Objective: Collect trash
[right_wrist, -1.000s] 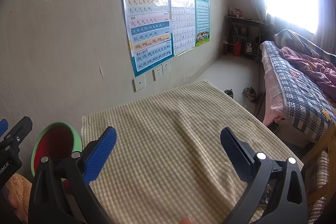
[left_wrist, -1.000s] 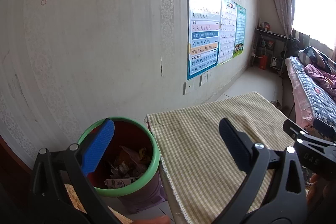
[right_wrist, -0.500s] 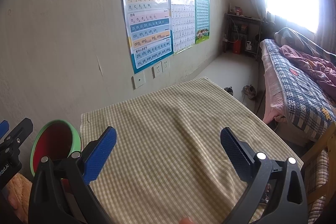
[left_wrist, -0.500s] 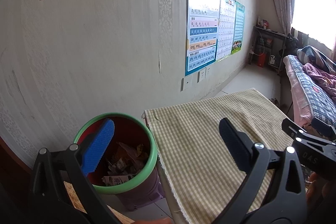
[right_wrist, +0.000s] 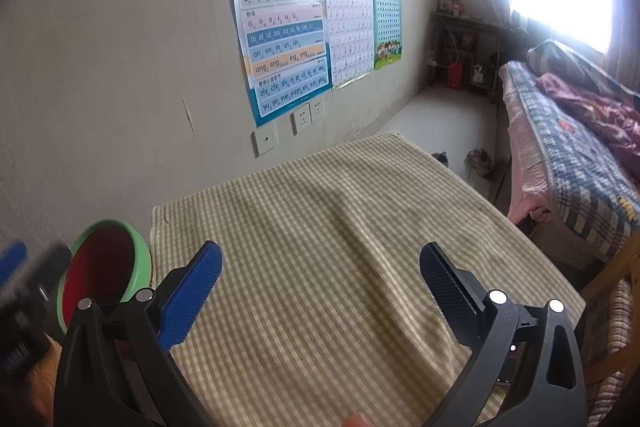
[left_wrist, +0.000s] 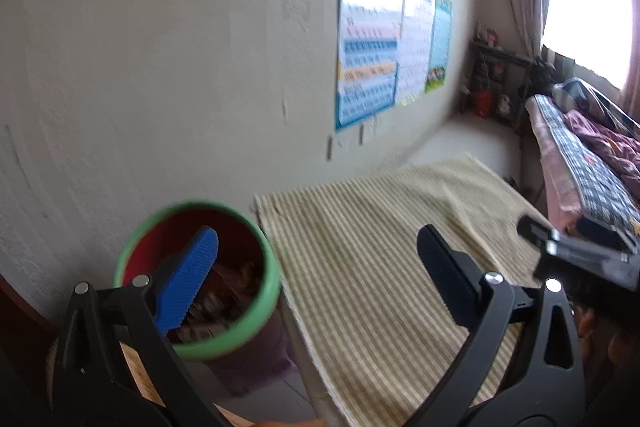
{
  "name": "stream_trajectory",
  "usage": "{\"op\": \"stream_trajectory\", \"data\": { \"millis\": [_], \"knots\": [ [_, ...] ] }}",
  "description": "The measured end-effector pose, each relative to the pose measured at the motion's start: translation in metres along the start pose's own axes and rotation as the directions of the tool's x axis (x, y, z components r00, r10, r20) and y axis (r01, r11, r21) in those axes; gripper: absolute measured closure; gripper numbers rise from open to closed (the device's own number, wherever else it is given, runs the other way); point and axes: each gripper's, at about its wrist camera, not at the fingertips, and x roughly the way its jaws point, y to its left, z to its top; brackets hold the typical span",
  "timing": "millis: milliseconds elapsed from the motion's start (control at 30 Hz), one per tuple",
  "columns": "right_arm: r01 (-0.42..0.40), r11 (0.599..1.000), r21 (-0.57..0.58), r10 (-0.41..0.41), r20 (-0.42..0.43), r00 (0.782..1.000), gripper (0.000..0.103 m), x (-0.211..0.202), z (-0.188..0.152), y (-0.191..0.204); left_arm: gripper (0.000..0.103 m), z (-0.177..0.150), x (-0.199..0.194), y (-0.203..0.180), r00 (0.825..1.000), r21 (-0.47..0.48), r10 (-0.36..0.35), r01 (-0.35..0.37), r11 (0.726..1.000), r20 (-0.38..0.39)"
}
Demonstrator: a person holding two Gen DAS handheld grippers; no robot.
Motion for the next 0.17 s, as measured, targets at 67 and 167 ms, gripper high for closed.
{"op": "stream_trajectory", "data": {
  "millis": [67, 167],
  "knots": [
    [-0.001, 0.999, 0.034, 0.002, -0.031, 1.000, 0.007, 0.011, 0.004, -0.012, 0.005, -0.014, 0.013, -0.006, 0.992, -0.043, -0.089, 0.086, 0.995, -0.091],
    [0.059, 0.995, 0.075, -0.054, -0.072, 0.996, 0.007, 0.040, 0.009, -0.043, 0.005, -0.042, 0.028, -0.017, 0.965, -0.078, -0.185, 0.174, 0.982, -0.184]
  ]
}}
